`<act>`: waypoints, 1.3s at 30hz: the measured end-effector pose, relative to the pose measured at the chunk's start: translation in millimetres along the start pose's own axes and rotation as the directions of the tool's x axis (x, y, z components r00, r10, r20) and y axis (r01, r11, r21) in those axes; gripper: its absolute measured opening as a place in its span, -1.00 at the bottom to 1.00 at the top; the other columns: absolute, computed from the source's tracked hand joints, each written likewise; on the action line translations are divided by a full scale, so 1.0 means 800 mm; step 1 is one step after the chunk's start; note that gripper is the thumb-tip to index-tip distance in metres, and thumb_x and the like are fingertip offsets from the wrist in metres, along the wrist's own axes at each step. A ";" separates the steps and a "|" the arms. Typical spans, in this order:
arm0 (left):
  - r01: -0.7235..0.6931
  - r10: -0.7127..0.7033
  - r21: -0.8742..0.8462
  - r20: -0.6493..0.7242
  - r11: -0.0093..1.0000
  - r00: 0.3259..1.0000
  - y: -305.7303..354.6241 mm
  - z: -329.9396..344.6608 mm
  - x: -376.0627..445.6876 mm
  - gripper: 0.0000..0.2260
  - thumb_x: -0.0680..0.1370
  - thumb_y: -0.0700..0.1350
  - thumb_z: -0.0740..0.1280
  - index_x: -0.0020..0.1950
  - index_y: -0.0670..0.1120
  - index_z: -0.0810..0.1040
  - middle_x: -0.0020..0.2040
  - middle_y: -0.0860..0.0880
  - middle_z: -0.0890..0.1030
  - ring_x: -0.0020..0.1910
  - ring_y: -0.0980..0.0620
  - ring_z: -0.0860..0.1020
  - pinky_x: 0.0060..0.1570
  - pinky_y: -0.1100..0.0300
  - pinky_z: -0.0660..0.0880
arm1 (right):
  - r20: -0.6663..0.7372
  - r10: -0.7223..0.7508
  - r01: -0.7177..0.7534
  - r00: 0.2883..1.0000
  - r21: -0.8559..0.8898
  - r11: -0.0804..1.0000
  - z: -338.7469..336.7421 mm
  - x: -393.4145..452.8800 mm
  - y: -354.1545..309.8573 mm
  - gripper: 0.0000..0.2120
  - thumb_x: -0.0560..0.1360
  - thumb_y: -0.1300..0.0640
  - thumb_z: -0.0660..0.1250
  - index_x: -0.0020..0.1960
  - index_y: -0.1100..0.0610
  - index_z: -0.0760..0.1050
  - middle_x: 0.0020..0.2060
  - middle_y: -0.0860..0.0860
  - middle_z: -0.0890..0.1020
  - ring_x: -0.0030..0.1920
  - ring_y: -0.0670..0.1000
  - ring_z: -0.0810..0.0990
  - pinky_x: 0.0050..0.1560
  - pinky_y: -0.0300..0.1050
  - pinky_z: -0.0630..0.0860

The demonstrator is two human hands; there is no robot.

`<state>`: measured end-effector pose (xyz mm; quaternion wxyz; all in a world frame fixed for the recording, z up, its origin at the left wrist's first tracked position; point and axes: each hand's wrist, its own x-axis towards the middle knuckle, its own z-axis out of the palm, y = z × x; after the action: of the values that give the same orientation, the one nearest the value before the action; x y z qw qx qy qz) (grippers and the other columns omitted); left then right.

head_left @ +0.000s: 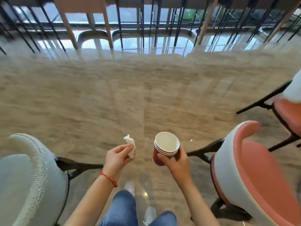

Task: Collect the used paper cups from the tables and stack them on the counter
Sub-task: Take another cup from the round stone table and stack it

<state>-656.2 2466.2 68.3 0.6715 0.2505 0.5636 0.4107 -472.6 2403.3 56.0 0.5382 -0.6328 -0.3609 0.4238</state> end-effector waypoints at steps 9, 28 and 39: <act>-0.035 0.029 -0.093 -0.072 0.995 0.997 0.104 -0.008 0.164 -0.94 0.47 -0.33 0.33 -0.19 -0.25 0.57 -0.45 -0.03 0.62 -0.45 0.13 0.60 -0.40 0.31 0.55 | 0.057 -0.039 0.041 0.998 -0.033 0.999 0.100 0.188 -0.022 -0.43 0.26 0.33 0.55 0.13 -0.06 0.44 0.02 -0.12 0.62 0.00 -0.25 0.58 0.03 -0.34 0.49; -0.065 0.015 -0.202 -0.240 0.977 0.971 0.266 -0.056 0.449 -0.93 0.45 -0.32 0.35 -0.23 -0.24 0.58 -0.44 -0.06 0.62 -0.46 0.11 0.58 -0.40 0.30 0.54 | 0.246 -0.004 0.028 0.969 -0.093 0.995 0.311 0.503 -0.045 -0.42 0.16 0.08 0.55 0.14 -0.05 0.45 0.00 -0.12 0.63 -0.01 -0.20 0.59 -0.02 -0.31 0.50; -0.272 0.068 -0.320 -0.528 0.907 0.847 0.384 -0.106 0.577 -0.93 0.46 -0.29 0.36 -0.23 -0.22 0.59 -0.43 -0.04 0.62 -0.46 0.11 0.58 -0.38 0.31 0.55 | 0.609 -0.018 0.147 0.793 -0.163 0.976 0.479 0.717 -0.094 -0.42 0.22 0.22 0.59 0.12 -0.09 0.42 -0.04 -0.18 0.62 -0.01 -0.22 0.57 0.03 -0.28 0.48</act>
<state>-807.7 3005.4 39.0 0.4961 0.0478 0.6031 0.6228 -609.0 3082.7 22.0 0.3458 -0.4994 -0.5821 0.5405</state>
